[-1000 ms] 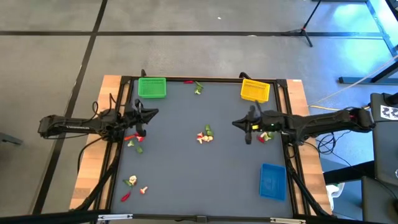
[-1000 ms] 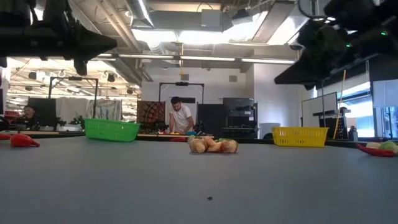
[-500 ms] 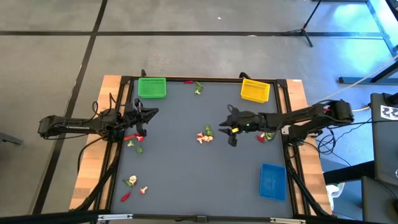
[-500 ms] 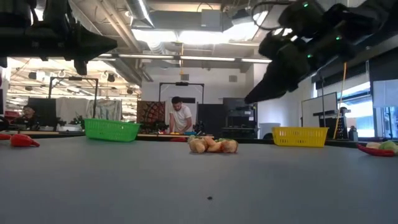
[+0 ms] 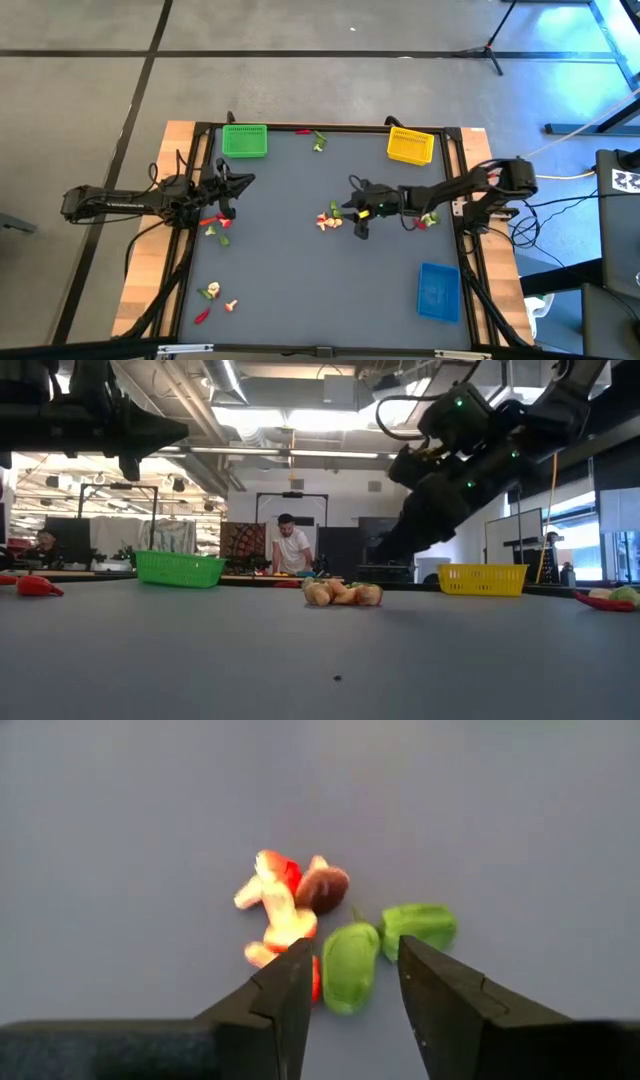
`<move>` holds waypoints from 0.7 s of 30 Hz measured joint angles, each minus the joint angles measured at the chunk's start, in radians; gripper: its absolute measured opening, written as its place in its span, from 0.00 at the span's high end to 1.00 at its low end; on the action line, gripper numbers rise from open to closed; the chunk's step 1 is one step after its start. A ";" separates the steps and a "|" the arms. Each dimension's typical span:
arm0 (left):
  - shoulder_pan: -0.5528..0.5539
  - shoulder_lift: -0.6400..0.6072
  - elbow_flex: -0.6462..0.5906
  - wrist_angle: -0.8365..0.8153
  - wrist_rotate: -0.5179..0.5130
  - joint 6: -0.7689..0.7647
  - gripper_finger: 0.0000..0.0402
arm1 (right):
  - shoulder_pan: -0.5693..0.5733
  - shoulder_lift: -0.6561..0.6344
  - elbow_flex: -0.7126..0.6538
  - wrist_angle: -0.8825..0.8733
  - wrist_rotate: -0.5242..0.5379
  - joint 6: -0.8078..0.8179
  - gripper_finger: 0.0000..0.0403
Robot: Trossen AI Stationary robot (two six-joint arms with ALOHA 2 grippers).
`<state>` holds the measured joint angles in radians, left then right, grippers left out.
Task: Sort produce into baskets
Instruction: Put the green chili pepper into the yellow bin
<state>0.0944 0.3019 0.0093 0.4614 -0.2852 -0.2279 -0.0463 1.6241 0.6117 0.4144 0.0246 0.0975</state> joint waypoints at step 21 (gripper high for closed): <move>0.000 0.000 0.000 0.000 0.000 0.000 0.96 | 0.000 0.201 0.055 0.059 0.061 -0.040 0.70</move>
<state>0.0943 0.3019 0.0090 0.4611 -0.2854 -0.2277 -0.0460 1.8255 0.6662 0.4736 0.0856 0.0572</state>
